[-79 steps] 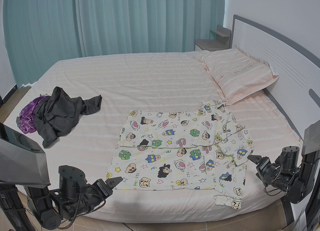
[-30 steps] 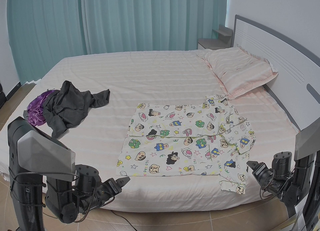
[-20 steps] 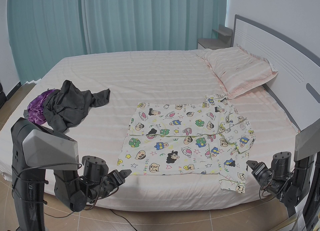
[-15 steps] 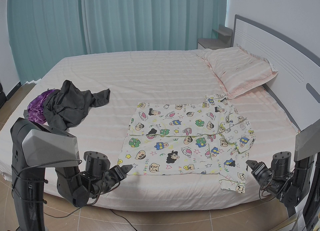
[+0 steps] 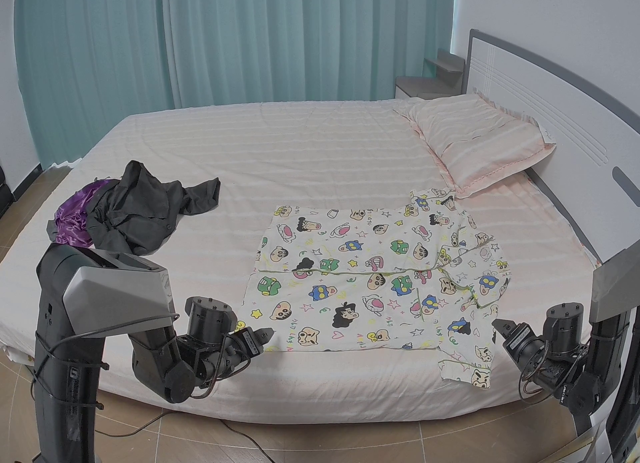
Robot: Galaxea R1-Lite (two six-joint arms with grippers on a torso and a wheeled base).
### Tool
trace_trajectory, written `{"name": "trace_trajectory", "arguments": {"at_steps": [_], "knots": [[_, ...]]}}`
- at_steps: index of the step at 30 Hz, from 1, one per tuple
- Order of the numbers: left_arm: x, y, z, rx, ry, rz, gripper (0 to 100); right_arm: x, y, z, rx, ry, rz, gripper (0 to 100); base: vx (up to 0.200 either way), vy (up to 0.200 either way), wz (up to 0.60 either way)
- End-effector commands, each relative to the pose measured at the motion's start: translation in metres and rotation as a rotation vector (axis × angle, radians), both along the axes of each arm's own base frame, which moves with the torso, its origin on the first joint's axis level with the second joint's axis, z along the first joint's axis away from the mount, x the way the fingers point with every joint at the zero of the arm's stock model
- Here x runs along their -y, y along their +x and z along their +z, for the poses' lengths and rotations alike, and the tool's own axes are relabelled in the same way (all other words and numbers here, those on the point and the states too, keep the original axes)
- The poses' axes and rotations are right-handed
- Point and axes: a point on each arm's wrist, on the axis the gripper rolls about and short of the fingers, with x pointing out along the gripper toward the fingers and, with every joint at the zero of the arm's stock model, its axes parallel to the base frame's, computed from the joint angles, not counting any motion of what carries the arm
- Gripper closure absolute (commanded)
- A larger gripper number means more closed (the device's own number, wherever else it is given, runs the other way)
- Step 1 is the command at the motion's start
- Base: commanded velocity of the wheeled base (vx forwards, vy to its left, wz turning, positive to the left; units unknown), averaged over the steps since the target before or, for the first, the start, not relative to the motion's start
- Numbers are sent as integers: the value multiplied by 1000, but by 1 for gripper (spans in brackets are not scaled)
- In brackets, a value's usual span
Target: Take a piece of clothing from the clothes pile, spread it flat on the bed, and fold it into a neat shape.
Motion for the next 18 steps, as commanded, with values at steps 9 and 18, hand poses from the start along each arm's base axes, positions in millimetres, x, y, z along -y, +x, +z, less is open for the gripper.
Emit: {"name": "trace_trajectory", "arguments": {"at_steps": [9, 18], "knots": [[-3, -8, 20, -53, 37, 23, 0, 1, -3, 0, -3, -1, -2, 0, 0, 0, 0], [2, 2, 18, -62, 38, 25, 0, 1, -3, 1, -1, -1, -4, 0, 0, 0, 0]]}}
